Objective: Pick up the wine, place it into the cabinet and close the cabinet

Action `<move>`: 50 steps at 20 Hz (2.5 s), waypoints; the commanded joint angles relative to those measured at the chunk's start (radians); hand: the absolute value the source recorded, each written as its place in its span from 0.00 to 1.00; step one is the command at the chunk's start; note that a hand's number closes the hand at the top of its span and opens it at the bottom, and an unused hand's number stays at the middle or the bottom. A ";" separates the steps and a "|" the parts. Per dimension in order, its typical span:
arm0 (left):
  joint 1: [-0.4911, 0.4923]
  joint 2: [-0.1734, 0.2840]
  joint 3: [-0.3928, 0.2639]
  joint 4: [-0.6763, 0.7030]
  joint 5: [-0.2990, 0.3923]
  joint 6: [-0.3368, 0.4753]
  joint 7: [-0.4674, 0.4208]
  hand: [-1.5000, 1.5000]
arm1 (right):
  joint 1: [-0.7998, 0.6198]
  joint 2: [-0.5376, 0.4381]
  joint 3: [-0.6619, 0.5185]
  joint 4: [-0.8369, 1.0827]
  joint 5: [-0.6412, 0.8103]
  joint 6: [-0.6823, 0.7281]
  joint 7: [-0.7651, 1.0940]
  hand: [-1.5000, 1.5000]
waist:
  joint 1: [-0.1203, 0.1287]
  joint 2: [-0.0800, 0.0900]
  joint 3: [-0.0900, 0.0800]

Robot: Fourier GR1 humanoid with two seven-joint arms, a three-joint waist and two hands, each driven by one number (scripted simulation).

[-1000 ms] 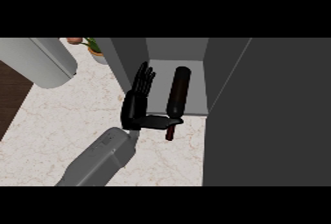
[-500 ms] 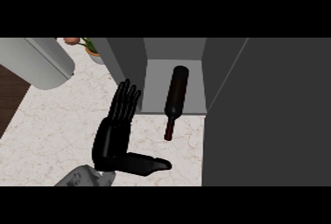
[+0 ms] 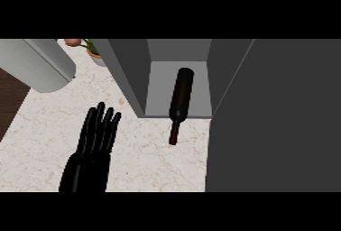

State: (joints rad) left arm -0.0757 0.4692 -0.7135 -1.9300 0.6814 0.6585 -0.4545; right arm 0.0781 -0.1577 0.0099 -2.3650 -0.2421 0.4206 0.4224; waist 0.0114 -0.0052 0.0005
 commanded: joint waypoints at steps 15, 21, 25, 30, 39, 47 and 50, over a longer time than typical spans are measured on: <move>0.570 0.274 0.364 -0.262 0.141 -0.273 -0.183 0.00 | 0.082 0.076 0.466 -0.124 0.059 -0.009 0.197 1.00 | 0.005 -0.001 -0.002; 0.702 0.337 0.521 -0.318 0.218 -0.366 -0.182 0.00 | -0.059 0.155 0.661 -0.078 0.224 -0.149 0.265 1.00 | 0.008 -0.004 -0.003; 0.771 0.322 0.574 -0.248 0.221 -0.508 -0.253 0.00 | -0.249 0.157 0.723 0.039 0.310 -0.285 0.244 1.00 | 0.016 -0.001 -0.003; 0.842 0.362 0.713 -0.270 0.294 -0.602 -0.220 0.00 | -0.448 0.157 0.797 0.182 0.389 -0.479 0.260 1.00 | 0.025 -0.001 -0.003; 0.889 0.360 0.856 -0.265 0.369 -0.710 -0.140 0.00 | -0.840 0.158 0.629 0.490 0.281 -0.643 0.262 1.00 | 0.024 0.005 -0.002; 0.912 0.319 0.918 -0.262 0.356 -0.785 -0.081 0.00 | -0.987 0.158 0.451 0.786 0.244 -0.572 0.115 1.00 | 0.018 0.006 -0.001; 0.876 0.313 0.889 -0.279 0.358 -0.773 -0.031 0.00 | -1.012 0.143 0.395 0.899 0.251 -0.538 0.030 1.00 | 0.012 0.008 -0.001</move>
State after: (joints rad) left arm 0.8090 0.7980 0.1741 -2.2215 1.0394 -0.0806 -0.5182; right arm -0.8917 -0.0020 0.4744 -1.5902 -0.0090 -0.1500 0.5320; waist 0.0278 0.0016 -0.0009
